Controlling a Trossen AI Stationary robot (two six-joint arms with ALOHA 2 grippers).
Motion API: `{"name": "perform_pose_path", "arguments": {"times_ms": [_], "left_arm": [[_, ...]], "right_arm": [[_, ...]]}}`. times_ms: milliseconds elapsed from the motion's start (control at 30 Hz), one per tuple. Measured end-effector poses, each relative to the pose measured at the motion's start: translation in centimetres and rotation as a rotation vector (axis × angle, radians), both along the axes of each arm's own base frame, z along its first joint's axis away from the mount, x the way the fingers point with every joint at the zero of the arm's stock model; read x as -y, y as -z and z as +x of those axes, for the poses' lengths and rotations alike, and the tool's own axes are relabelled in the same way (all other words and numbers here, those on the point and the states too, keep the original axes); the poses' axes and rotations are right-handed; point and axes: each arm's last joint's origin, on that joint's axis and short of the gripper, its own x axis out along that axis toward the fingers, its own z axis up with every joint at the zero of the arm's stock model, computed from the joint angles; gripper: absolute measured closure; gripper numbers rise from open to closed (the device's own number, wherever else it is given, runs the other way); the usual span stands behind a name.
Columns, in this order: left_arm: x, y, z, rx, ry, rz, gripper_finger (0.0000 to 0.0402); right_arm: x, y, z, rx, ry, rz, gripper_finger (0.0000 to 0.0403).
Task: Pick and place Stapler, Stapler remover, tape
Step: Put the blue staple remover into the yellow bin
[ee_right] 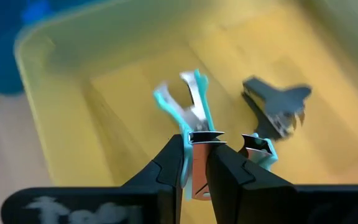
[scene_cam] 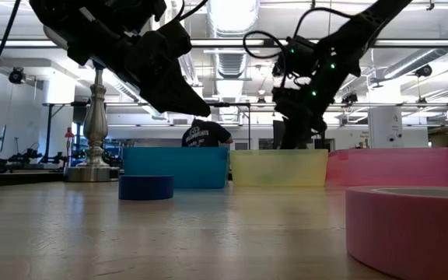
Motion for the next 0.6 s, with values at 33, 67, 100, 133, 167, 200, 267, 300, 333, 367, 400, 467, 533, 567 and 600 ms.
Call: {"name": "perform_pose_path", "arguments": {"times_ms": [33,67,100,133,167,200,267,300,333,367,400,467,533,567,600], "left_arm": [[0.0,0.0,0.0,0.000,0.000,0.000,0.0289],[0.0,0.0,0.0,0.000,0.000,0.000,0.0289],[0.0,0.0,0.0,0.000,0.000,0.000,0.0289],[0.0,0.0,0.0,0.000,0.000,0.000,0.0289],[0.0,0.0,0.0,0.001,0.000,0.000,0.0289],[0.0,0.0,0.0,0.003,0.000,-0.001,0.0289],[0.0,0.0,0.0,0.005,0.000,-0.001,0.0289],[0.0,-0.1,0.0,0.008,0.000,-0.001,0.0289],[0.0,-0.1,0.1,0.011,0.001,-0.001,0.0289],[0.0,-0.1,0.1,0.014,0.000,-0.001,0.0289],[0.0,-0.1,0.1,0.016,0.000,-0.002,0.0289],[0.0,-0.2,0.1,0.018,0.000,-0.002,0.0289],[0.0,-0.2,0.1,0.018,0.001,-0.002,0.0289],[0.0,-0.2,0.1,0.018,0.000,-0.002,0.0289],[0.0,-0.2,0.1,0.018,0.001,-0.002,0.0289]], "right_arm": [[0.0,0.3,-0.2,-0.004,-0.003,-0.002,0.0353],[-0.1,0.6,-0.3,-0.004,-0.004,-0.003,0.0353],[-0.1,0.9,-0.5,-0.001,-0.004,-0.004,0.0353],[-0.1,1.2,-0.6,0.003,-0.004,-0.006,0.0352],[-0.2,1.5,-0.8,0.009,-0.001,-0.007,0.0351],[-0.2,1.8,-0.9,0.017,0.006,-0.005,0.0350],[-0.3,2.2,-1.1,0.028,0.015,-0.003,0.0349],[-0.4,2.3,-1.2,0.023,0.015,-0.001,0.0349],[-0.4,2.4,-1.2,0.021,0.014,-0.001,0.0349],[-0.4,2.5,-1.3,0.015,0.008,-0.003,0.0349],[-0.4,2.5,-1.3,0.011,-0.002,-0.007,0.0349],[-0.4,2.5,-1.3,0.004,-0.026,-0.016,0.0346],[-0.5,2.5,-1.3,0.002,-0.048,-0.017,0.0340],[-0.5,2.5,-1.3,0.002,-0.049,-0.017,0.0336],[-0.5,2.5,-1.3,0.002,-0.049,-0.016,0.0332]]}}
